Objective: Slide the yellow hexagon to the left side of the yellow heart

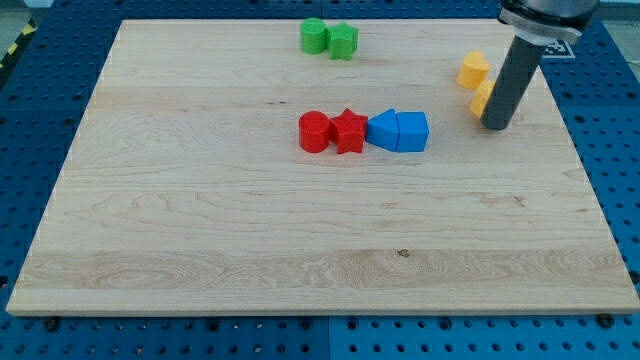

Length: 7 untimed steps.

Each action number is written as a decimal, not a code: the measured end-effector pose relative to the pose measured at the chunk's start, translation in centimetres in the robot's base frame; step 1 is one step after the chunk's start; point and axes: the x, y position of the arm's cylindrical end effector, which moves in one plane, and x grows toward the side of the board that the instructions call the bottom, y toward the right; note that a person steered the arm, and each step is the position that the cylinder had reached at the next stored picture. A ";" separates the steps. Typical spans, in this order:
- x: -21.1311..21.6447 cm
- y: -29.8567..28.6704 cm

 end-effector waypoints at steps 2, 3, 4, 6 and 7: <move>-0.9 0.5; -0.9 2.4; -1.1 4.1; -2.6 4.1; -4.2 3.8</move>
